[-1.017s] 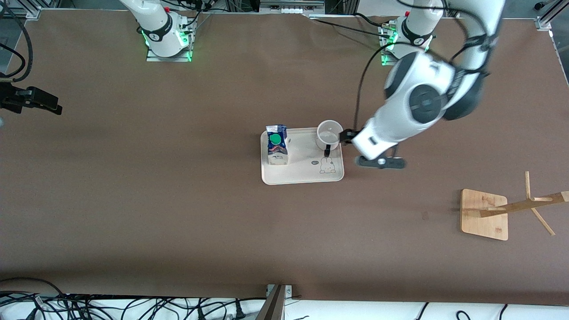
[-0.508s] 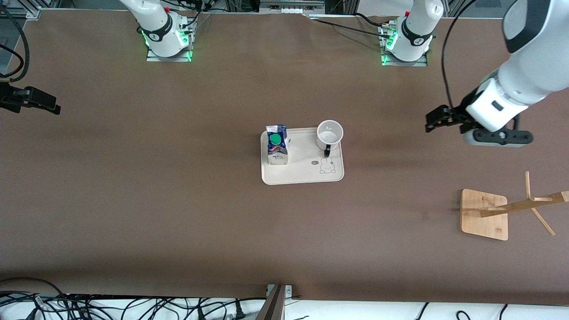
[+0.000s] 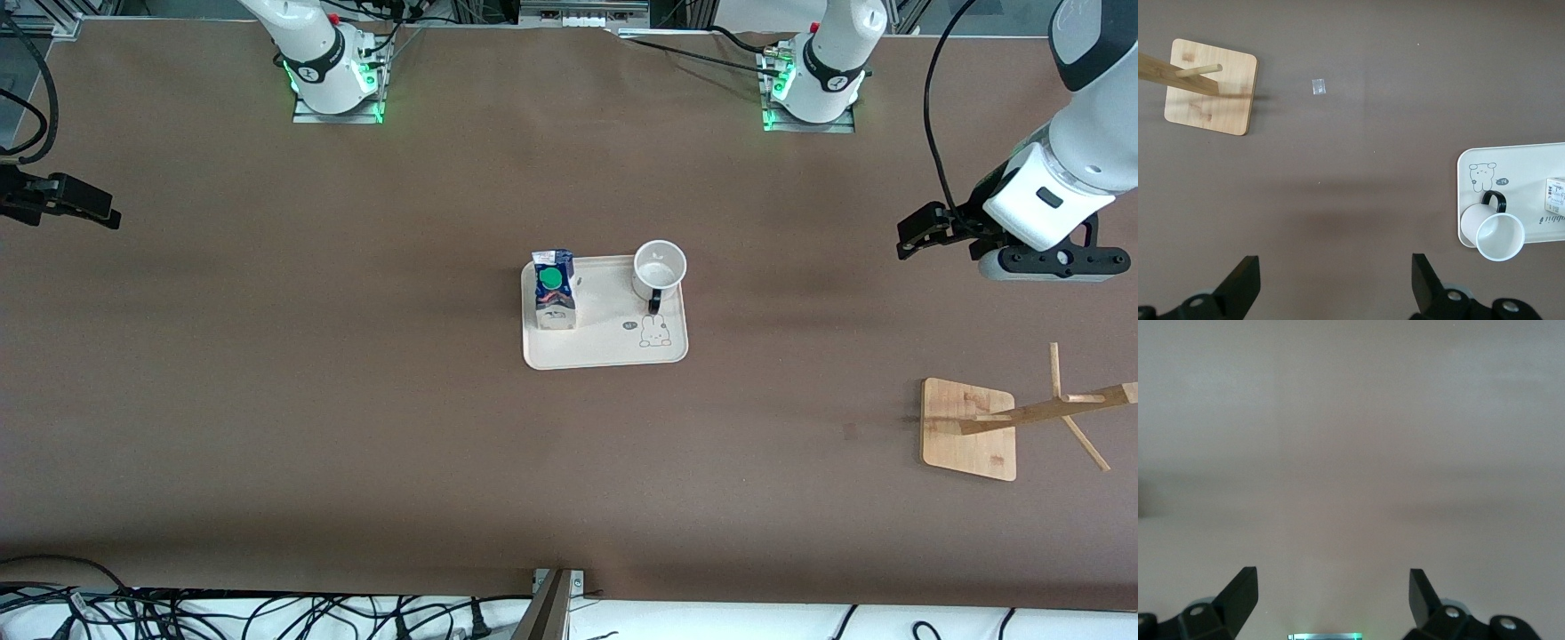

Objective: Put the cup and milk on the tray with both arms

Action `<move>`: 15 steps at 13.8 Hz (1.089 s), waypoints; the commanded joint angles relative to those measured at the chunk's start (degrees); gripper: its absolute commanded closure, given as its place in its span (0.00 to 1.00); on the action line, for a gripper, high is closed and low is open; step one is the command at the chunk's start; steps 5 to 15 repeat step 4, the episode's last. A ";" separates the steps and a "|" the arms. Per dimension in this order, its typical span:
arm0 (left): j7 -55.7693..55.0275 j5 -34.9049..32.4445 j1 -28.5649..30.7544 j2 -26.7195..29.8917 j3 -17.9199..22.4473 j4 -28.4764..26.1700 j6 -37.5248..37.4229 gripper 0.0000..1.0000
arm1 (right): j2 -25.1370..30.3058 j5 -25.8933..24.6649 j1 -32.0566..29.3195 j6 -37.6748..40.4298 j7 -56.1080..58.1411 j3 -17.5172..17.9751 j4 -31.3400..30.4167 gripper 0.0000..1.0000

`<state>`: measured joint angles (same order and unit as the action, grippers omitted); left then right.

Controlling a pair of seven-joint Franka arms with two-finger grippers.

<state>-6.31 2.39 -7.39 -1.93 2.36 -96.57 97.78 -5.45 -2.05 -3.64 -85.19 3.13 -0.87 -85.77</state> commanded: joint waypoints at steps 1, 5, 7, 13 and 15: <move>1.03 -0.90 1.14 1.23 -0.16 -0.99 -0.83 0.00 | 0.17 1.17 -0.49 0.73 0.30 -0.01 0.34 0.00; 1.12 -0.72 1.15 1.06 -0.16 -0.46 -0.93 0.00 | 0.17 1.17 -0.49 0.73 0.30 -0.01 0.34 0.00; 1.12 -0.72 1.15 1.06 -0.16 -0.46 -0.93 0.00 | 0.17 1.17 -0.49 0.73 0.30 -0.01 0.34 0.00; 1.12 -0.72 1.15 1.06 -0.16 -0.46 -0.93 0.00 | 0.17 1.17 -0.49 0.73 0.30 -0.01 0.34 0.00; 1.12 -0.72 1.15 1.06 -0.16 -0.46 -0.93 0.00 | 0.17 1.17 -0.49 0.73 0.30 -0.01 0.34 0.00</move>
